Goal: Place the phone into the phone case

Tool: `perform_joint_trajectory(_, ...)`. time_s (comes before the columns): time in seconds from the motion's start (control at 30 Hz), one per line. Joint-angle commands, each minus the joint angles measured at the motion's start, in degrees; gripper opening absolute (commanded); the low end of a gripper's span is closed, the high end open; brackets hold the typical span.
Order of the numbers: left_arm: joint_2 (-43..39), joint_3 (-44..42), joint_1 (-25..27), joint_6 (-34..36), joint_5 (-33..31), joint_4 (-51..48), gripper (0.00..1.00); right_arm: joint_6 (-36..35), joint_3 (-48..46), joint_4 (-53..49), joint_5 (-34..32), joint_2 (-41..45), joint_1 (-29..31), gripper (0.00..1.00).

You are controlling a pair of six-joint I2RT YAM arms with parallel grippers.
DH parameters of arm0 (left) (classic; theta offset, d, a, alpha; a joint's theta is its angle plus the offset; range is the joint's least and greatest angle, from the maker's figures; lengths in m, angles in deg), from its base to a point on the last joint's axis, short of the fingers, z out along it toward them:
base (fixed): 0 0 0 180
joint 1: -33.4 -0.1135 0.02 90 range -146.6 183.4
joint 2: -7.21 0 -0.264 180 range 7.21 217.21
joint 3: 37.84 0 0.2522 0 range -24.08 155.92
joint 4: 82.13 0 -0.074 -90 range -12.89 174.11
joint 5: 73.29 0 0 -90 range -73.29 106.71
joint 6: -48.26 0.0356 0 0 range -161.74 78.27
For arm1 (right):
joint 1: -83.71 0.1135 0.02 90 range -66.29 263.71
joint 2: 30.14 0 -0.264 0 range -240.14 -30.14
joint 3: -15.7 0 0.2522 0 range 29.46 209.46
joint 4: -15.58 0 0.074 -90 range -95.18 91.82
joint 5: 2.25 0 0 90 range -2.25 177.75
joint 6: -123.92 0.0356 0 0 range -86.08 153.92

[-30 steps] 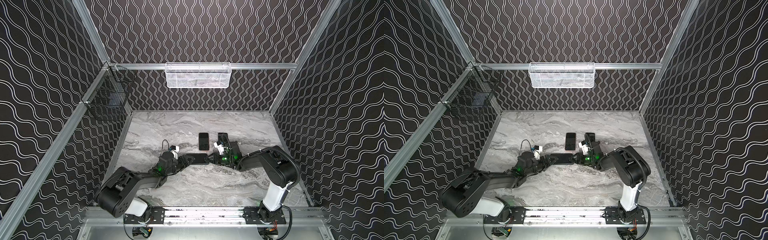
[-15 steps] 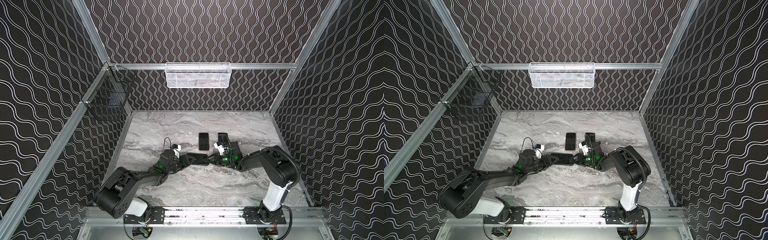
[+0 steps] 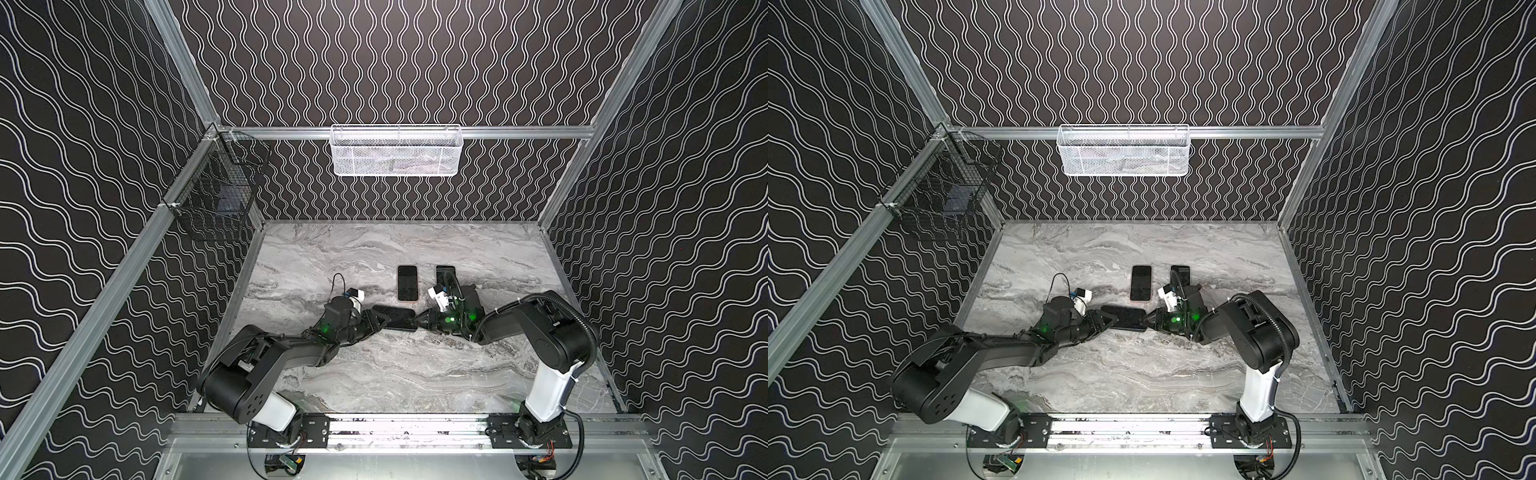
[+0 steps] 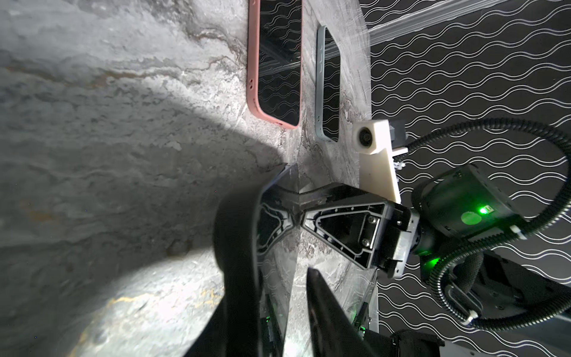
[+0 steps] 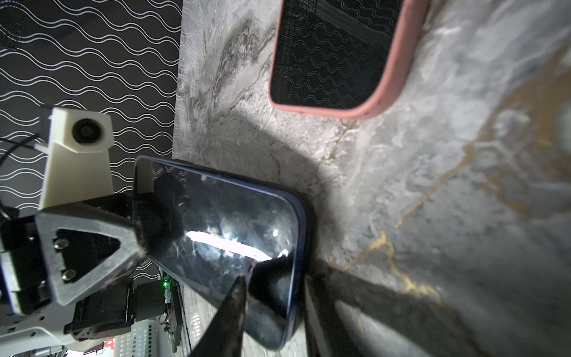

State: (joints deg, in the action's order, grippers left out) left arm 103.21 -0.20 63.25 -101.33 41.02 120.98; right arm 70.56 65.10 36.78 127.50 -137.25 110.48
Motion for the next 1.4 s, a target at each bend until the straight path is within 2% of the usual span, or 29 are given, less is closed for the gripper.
perform_joint_trajectory(0.0,0.99,0.57,-0.01,0.31,1.34,3.78,0.32,0.57,-0.40,-11.40,-3.62,-1.17,0.46,0.32)
perform_joint_trajectory(0.3,2.61,0.60,-0.04,-0.62,1.71,6.10,0.22,0.65,0.13,-11.65,-3.72,-1.26,0.83,0.29)
perform_joint_trajectory(0.53,2.35,-0.22,0.00,-1.86,2.40,8.15,0.00,0.97,0.31,-11.92,-2.80,-0.12,0.68,0.31)
perform_joint_trajectory(0.67,0.67,-0.54,-0.37,-2.29,3.09,8.14,0.00,1.55,-0.19,-12.44,-1.26,5.44,-0.80,0.39)
perform_joint_trajectory(0.87,-3.90,2.68,-2.55,-0.76,7.28,4.17,0.00,-1.20,0.22,-19.70,1.21,18.57,-6.40,0.53)
perform_joint_trajectory(1.03,-6.58,9.98,-4.08,1.44,15.72,0.48,0.00,-1.65,-1.46,-19.27,8.67,26.33,-12.04,0.56)
perform_joint_trajectory(1.2,-7.33,16.10,-4.23,0.42,22.24,-0.61,0.00,4.82,-5.91,-4.99,20.67,30.64,-17.21,0.56)
perform_joint_trajectory(1.37,-6.61,18.44,-4.11,-3.39,24.93,2.22,0.00,8.37,-6.77,2.98,24.93,33.63,-17.89,0.59)
